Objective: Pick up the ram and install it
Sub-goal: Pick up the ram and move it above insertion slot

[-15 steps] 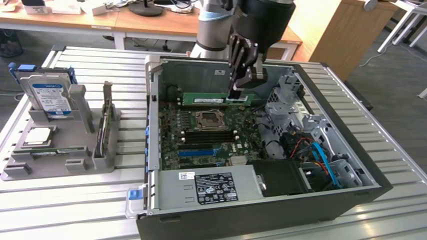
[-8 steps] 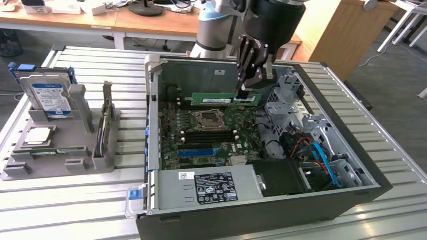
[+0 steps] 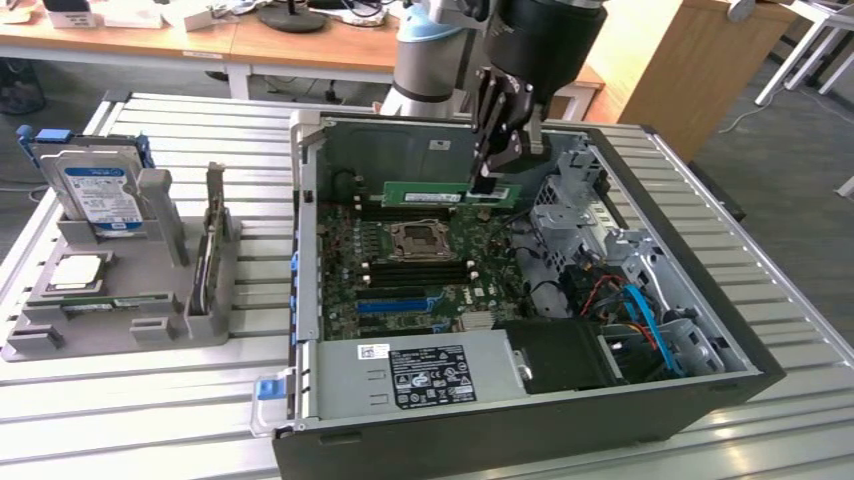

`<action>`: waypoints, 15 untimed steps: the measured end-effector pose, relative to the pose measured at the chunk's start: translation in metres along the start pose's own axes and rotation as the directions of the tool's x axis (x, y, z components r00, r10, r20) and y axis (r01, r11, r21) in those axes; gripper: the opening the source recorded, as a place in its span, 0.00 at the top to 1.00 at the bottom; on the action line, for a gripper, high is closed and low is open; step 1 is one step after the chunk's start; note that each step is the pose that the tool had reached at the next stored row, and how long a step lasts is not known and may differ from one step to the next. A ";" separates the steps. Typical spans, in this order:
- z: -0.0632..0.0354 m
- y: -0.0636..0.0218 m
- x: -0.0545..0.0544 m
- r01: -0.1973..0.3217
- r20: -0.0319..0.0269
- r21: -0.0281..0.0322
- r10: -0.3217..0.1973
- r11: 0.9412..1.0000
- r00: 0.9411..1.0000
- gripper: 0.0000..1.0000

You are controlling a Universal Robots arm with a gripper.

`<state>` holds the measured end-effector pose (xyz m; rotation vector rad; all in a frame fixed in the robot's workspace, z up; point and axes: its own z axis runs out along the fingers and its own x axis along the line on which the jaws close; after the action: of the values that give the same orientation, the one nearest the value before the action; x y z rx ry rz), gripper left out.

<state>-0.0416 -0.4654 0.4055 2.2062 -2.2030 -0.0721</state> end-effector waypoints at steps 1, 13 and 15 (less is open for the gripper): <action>0.0002 0.0000 -0.002 0.000 0.000 0.000 0.000 1.000 1.000 0.88; 0.0038 -0.0002 -0.030 0.000 0.000 0.002 0.000 1.000 1.000 0.88; 0.0045 -0.0003 -0.035 0.000 0.000 0.003 0.000 1.000 1.000 0.88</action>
<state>-0.0416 -0.4308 0.4015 2.2077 -2.2044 -0.0694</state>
